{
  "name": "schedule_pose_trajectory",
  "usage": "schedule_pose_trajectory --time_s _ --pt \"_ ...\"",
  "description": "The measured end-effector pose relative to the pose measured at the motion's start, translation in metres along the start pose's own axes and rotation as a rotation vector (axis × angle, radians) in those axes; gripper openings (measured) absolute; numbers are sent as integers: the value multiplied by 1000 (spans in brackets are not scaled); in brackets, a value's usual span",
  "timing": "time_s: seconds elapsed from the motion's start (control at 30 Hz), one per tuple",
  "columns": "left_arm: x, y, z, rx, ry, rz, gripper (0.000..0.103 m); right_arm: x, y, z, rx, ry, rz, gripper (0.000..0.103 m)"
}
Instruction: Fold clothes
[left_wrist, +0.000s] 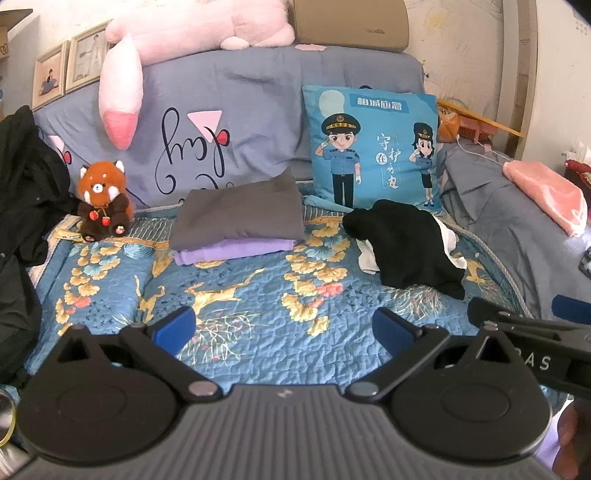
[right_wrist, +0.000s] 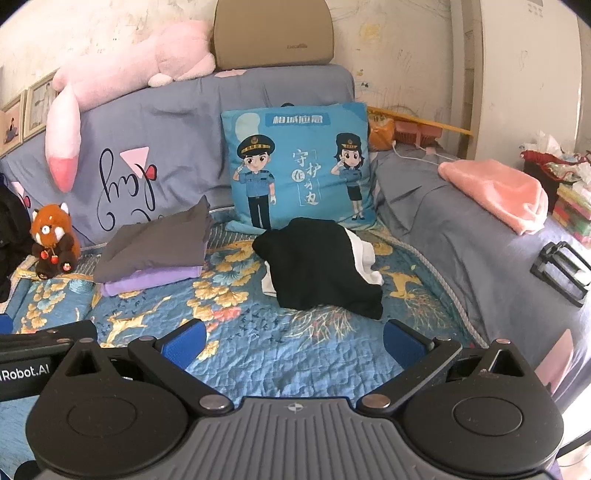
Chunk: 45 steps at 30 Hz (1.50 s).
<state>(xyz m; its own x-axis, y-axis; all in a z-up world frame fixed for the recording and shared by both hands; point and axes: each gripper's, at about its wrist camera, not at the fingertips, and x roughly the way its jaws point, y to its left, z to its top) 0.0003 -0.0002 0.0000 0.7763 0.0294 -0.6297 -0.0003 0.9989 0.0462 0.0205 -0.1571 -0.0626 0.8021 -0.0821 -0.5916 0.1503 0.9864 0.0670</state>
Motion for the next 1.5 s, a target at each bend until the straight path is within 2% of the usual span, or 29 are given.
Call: schedule_pose_trajectory --time_s 1.5 --pt "-1 0 1 -2 8 34 103 -4 6 0 -26 4 -17 103"
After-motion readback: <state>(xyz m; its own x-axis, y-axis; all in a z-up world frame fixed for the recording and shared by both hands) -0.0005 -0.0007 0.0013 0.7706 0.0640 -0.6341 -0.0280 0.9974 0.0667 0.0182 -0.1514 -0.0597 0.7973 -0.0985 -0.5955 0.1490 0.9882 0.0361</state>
